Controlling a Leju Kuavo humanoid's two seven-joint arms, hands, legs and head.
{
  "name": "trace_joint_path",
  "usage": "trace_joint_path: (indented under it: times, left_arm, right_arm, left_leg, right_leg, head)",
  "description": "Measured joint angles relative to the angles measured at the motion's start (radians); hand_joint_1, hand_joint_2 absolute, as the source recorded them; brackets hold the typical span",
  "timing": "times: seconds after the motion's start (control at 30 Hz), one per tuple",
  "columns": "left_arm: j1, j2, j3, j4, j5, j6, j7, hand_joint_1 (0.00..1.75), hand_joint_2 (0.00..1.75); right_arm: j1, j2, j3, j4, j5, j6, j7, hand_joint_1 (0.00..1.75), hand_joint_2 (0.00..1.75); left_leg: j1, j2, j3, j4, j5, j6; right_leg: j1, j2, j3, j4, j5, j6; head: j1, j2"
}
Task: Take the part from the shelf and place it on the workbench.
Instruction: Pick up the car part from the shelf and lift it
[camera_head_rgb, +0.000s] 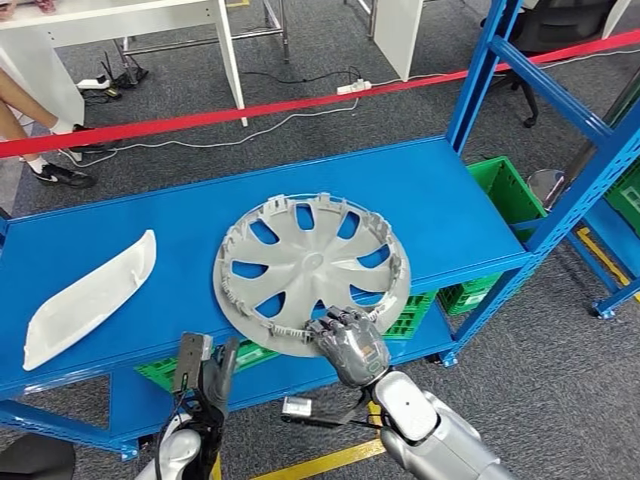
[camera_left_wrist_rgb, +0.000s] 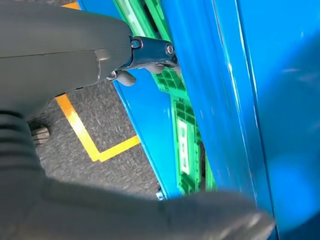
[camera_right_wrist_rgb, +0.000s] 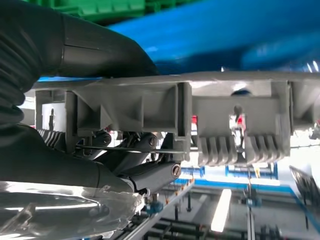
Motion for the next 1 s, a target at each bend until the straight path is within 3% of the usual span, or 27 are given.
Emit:
trace_joint_path:
  times: [0.37,0.47,0.53,0.6,0.67,0.77,0.9,1.0]
  left_arm:
    - [0.034,-0.010,0.054,0.002,-0.005,0.094,-0.112,0.00,1.75]
    - [0.100,0.000,0.085,0.002,-0.052,0.135,-0.187,0.00,1.75]
    - [0.212,0.029,0.164,0.023,-0.134,0.023,-0.342,0.00,1.75]
    - [0.314,0.047,0.325,0.069,-0.287,-0.224,-0.505,0.00,1.75]
    - [0.356,0.034,0.551,0.094,-0.483,-0.455,-0.555,0.00,1.75]
    - [0.342,-0.028,0.866,0.088,-0.727,-0.625,-0.555,0.00,1.75]
    - [0.313,-0.106,1.137,0.066,-0.864,-0.707,-0.561,0.00,0.00]
    - [0.299,-0.143,1.255,0.051,-0.885,-0.741,-0.562,0.00,0.00]
  right_arm:
    - [0.057,0.000,-0.003,-0.138,0.017,-0.027,-0.019,1.75,1.75]
    - [0.081,-0.005,-0.020,-0.181,0.044,-0.027,0.004,1.75,1.75]
    - [0.135,-0.024,-0.069,-0.238,0.072,-0.040,0.003,1.75,1.75]
    - [0.207,-0.047,-0.139,-0.299,0.089,-0.061,-0.021,1.75,1.75]
    - [0.261,-0.059,-0.205,-0.349,0.104,-0.071,-0.034,1.75,1.75]
    - [0.309,-0.062,-0.265,-0.414,0.122,-0.081,-0.038,1.75,1.75]
    - [0.352,-0.060,-0.306,-0.484,0.127,-0.095,-0.038,1.75,1.75]
    - [0.368,-0.058,-0.325,-0.524,0.123,-0.096,-0.038,1.75,1.75]
  left_leg:
    - [0.000,0.002,-0.004,0.000,0.000,0.000]
    - [0.000,0.003,-0.005,-0.001,-0.001,-0.001]
    - [0.001,0.007,0.001,-0.001,-0.006,-0.003]
    - [0.001,0.008,0.004,-0.001,-0.009,-0.003]
    - [0.002,0.006,0.001,-0.002,-0.010,-0.003]
    - [0.002,0.005,0.001,-0.002,-0.010,-0.003]
    - [0.002,0.006,0.002,-0.002,-0.010,-0.003]
    - [0.002,0.006,0.004,-0.002,-0.010,-0.002]
  right_leg:
    - [0.000,0.002,-0.005,0.000,0.001,-0.001]
    - [0.000,0.003,-0.005,0.000,0.000,-0.002]
    - [0.000,0.007,-0.001,0.000,-0.004,-0.003]
    - [0.002,0.008,0.000,0.000,-0.008,-0.004]
    - [0.002,0.005,-0.001,0.000,-0.009,-0.004]
    - [0.002,0.004,-0.001,-0.001,-0.010,-0.005]
    - [0.002,0.005,0.001,-0.001,-0.009,-0.004]
    - [0.002,0.004,0.002,-0.001,-0.009,-0.004]
  head:
    - [0.000,0.000]
    - [0.000,0.000]
    - [0.000,0.000]
    - [0.000,0.000]
    - [0.000,0.000]
    - [0.000,0.000]
    - [0.000,0.000]
    - [0.000,0.000]
